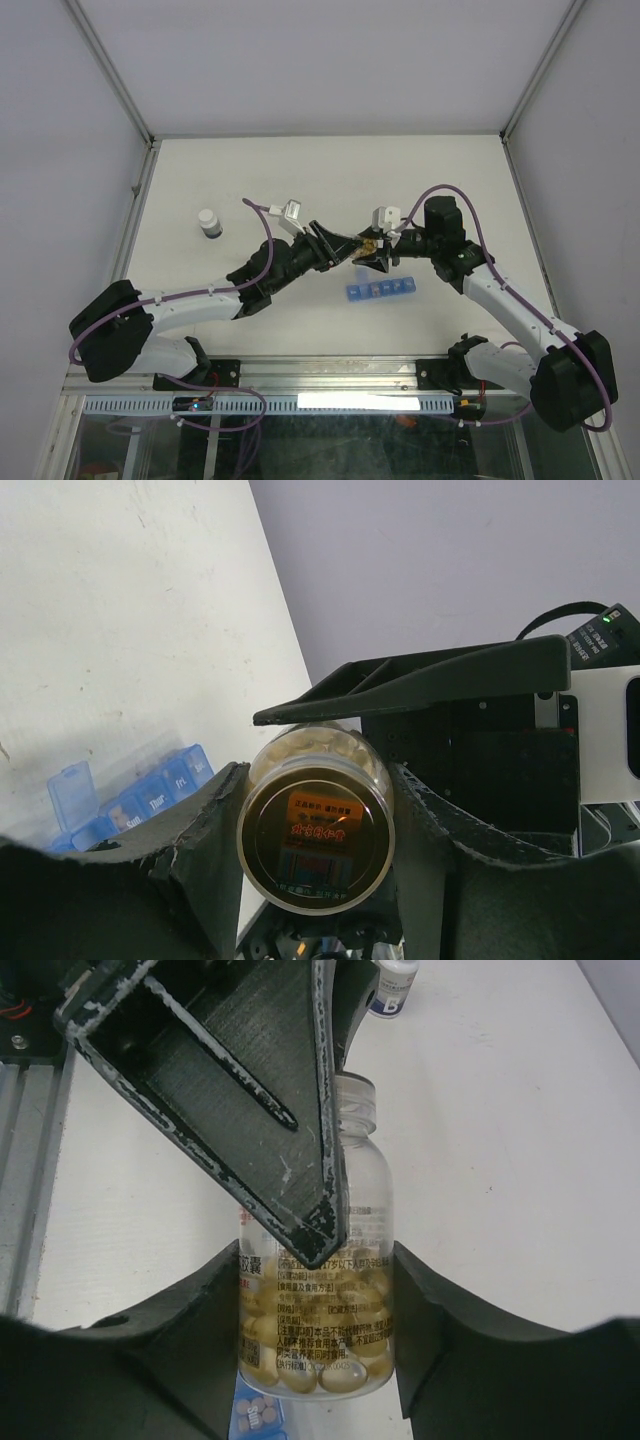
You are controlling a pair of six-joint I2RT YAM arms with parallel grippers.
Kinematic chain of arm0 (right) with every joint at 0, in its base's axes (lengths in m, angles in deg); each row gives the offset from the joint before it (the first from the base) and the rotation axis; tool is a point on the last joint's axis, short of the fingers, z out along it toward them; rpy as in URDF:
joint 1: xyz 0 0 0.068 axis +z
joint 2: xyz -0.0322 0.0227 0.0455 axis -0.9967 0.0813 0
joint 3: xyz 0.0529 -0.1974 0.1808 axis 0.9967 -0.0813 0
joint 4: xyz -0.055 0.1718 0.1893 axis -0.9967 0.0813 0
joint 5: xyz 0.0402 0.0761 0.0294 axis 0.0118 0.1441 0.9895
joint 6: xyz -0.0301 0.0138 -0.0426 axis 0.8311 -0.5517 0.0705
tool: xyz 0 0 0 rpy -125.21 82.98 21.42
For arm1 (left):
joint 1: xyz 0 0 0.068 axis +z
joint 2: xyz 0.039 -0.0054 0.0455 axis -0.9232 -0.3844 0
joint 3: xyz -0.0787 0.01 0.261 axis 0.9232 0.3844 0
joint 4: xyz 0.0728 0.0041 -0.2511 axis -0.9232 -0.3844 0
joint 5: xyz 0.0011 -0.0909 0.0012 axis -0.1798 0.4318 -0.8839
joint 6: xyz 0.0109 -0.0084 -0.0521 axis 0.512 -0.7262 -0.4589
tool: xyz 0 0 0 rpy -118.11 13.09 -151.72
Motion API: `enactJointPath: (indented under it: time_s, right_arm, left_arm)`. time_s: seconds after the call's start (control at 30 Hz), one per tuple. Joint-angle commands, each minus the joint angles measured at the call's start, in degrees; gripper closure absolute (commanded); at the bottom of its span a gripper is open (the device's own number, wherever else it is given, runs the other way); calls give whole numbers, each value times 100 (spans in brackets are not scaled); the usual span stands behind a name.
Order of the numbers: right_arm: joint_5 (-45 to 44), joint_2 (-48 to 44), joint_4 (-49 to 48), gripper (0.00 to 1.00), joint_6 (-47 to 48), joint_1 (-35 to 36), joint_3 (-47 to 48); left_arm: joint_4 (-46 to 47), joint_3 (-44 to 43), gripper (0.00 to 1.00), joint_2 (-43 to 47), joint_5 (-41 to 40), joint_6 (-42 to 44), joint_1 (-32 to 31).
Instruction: Sort the pills into containers
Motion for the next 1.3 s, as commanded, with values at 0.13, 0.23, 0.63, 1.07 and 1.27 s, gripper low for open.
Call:
enactJointPath:
  time_s: [0.13,0.23,0.63,1.07,1.27]
  right_arm:
    - [125,-61,-158,76,-210,77,74]
    - [179,-61,-48,84,-282,72,116]
    - [463,-54,194,90,-233,-81,151]
    - [194,-48,244,88,-83,-76,114]
    - [100,-45,327,46,-10,-54,95]
  left_arm:
    - [540,-307,65,-62,264,-24,-30]
    - [666,-230,41,18,326,170,-30]
    - [114,77,25,675,-54,939,-30]
    - [50,-305,81,145,553,876,-30]
    - [149,-338,99,82,682,757,-30]
